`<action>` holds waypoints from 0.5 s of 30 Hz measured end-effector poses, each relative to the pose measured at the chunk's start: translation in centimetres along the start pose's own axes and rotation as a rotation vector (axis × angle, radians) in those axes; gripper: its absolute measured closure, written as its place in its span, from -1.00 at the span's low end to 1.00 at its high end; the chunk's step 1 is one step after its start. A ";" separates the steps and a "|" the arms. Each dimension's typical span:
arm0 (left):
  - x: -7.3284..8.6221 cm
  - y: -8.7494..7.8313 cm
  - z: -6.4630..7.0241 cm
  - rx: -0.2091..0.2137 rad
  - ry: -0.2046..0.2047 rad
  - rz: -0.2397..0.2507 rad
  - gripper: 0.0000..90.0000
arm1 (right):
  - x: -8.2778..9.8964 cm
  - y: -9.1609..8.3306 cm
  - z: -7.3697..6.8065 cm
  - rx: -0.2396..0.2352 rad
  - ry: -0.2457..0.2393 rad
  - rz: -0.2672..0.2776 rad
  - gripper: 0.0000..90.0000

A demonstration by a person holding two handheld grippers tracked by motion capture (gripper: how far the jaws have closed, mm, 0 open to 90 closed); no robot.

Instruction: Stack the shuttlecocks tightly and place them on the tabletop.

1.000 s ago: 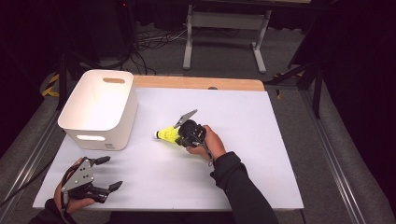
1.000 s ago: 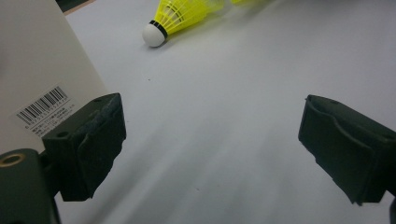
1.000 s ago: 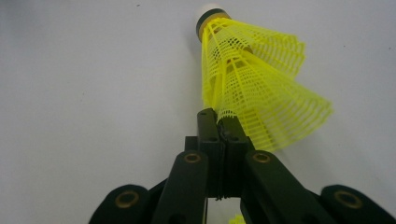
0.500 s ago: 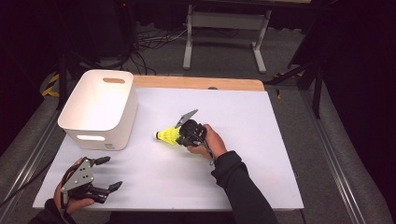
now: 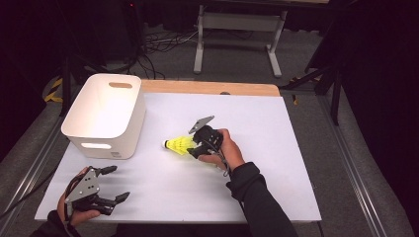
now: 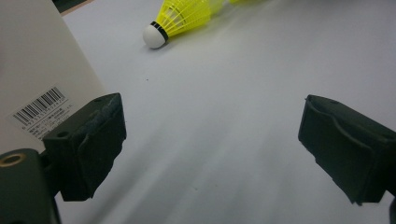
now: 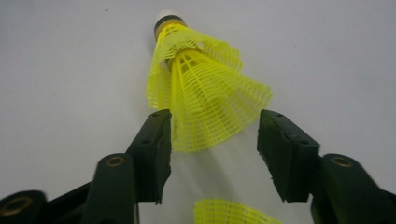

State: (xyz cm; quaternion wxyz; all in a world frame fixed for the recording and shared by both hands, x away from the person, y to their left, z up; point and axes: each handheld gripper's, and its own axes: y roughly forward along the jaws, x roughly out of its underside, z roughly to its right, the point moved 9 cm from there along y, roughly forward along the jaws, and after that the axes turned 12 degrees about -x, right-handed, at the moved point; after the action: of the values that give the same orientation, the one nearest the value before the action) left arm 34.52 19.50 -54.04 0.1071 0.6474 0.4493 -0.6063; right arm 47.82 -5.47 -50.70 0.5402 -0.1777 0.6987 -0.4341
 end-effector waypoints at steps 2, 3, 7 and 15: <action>0.0 0.0 0.0 0.001 -0.003 -0.001 -0.81 | -0.1 -0.5 0.0 0.010 0.004 0.017 -0.13; 0.0 0.0 0.0 0.000 -0.002 -0.001 -0.81 | -0.1 -0.8 0.0 0.016 0.004 0.027 -0.16; 0.0 0.0 0.1 -0.001 -0.002 0.001 -0.81 | 0.0 -1.7 0.3 0.060 0.005 0.046 -0.30; -0.1 0.0 0.0 -0.005 0.001 0.006 -0.81 | 0.6 -3.7 0.7 0.135 0.019 0.097 -0.52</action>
State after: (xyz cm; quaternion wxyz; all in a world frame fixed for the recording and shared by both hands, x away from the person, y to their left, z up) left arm 34.52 19.42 -53.99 0.1102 0.6488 0.4489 -0.6045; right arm 47.45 -8.31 -48.14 0.5646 -0.1027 0.6808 -0.4552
